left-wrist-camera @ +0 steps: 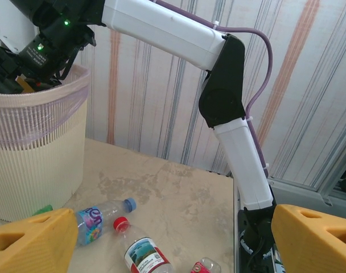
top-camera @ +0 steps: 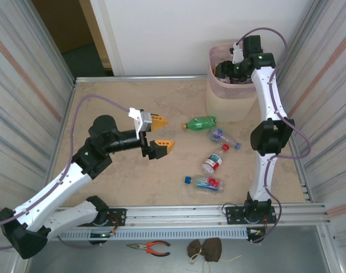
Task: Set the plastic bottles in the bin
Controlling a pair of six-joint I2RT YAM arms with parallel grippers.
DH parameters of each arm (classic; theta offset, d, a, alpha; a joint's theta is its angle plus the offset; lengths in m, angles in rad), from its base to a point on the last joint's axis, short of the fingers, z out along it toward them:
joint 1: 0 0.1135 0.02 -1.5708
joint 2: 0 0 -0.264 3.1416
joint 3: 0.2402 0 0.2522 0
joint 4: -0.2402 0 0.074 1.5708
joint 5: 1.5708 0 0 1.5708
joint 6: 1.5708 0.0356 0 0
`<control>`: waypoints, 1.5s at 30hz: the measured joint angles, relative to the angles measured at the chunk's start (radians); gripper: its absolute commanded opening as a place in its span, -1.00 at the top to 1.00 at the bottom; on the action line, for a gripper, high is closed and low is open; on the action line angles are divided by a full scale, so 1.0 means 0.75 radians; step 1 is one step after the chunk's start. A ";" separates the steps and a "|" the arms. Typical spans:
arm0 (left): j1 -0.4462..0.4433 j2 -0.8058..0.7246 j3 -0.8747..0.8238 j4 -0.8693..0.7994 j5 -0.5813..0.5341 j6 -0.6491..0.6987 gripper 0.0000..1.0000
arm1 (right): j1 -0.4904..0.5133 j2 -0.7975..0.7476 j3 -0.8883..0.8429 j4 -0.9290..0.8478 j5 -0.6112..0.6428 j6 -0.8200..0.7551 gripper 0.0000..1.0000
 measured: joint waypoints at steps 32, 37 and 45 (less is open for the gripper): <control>-0.020 0.240 0.056 -0.411 -0.007 0.294 -0.63 | 0.027 -0.641 -0.343 0.010 0.137 0.064 -0.38; -0.105 0.351 0.063 -0.521 -0.042 0.466 -0.63 | 0.027 -0.871 -0.581 0.066 0.147 0.100 -0.37; -0.301 0.548 0.063 -0.599 -0.171 0.715 -0.63 | 0.027 -1.184 -0.891 0.132 0.171 0.149 -0.36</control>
